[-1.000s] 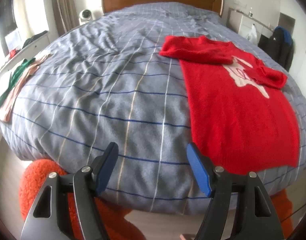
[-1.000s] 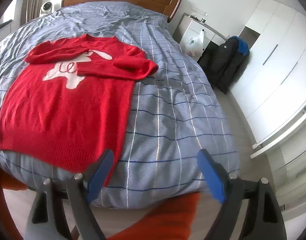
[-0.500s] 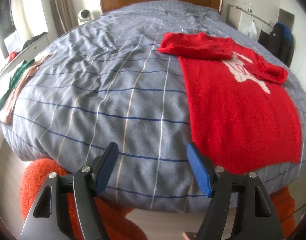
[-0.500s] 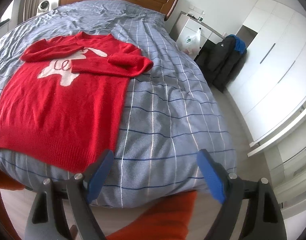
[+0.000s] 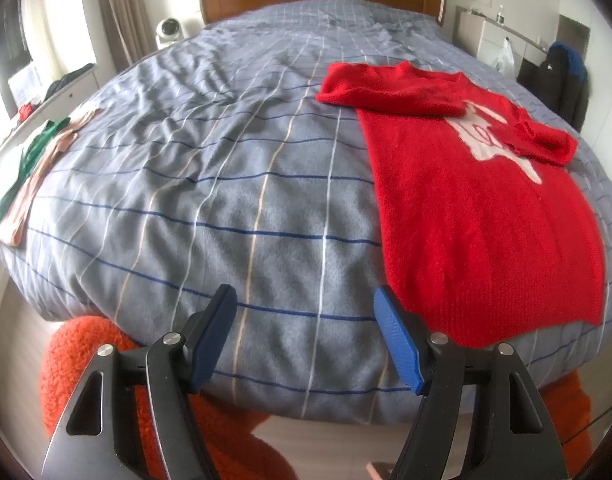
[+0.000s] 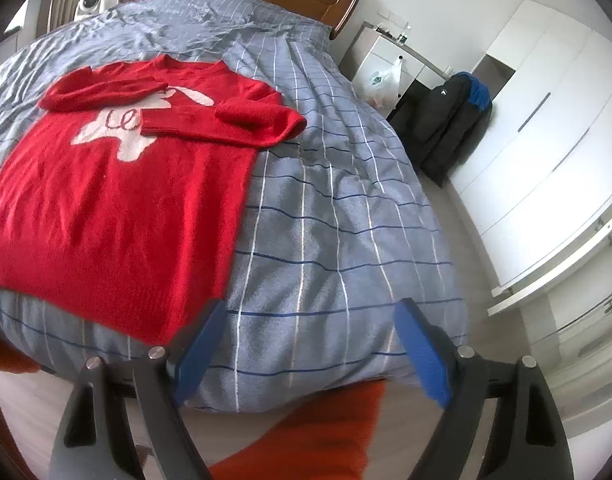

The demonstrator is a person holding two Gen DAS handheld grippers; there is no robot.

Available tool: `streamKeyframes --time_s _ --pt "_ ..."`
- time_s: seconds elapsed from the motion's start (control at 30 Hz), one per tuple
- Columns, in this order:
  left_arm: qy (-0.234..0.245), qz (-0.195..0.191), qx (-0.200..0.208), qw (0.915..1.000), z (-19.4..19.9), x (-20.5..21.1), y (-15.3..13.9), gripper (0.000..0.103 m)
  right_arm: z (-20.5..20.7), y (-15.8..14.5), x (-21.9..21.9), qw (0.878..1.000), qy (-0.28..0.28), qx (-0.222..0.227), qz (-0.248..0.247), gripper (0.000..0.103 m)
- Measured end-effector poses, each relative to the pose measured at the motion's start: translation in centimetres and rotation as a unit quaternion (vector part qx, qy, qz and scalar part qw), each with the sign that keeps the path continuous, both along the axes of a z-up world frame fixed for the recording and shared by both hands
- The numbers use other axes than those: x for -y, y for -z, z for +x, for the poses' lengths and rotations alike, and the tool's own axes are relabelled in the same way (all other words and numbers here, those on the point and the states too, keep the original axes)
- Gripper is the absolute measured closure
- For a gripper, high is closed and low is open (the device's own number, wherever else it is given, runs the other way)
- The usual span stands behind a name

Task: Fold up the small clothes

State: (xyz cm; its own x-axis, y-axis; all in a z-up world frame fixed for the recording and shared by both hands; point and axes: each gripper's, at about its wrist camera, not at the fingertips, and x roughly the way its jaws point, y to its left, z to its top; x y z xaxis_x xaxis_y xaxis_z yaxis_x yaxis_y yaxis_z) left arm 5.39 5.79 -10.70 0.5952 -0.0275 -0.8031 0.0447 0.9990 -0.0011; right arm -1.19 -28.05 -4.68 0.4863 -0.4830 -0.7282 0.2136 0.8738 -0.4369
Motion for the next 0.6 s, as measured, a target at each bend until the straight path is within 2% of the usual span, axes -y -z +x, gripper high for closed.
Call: streamKeyframes --time_s 0.6 --pt "0.000 0.000 0.000 1.0000 -0.03 -0.03 -0.03 0.030 0.02 0.56 -0.20 1.000 -0.007 -0.013 -0.006 0.018"
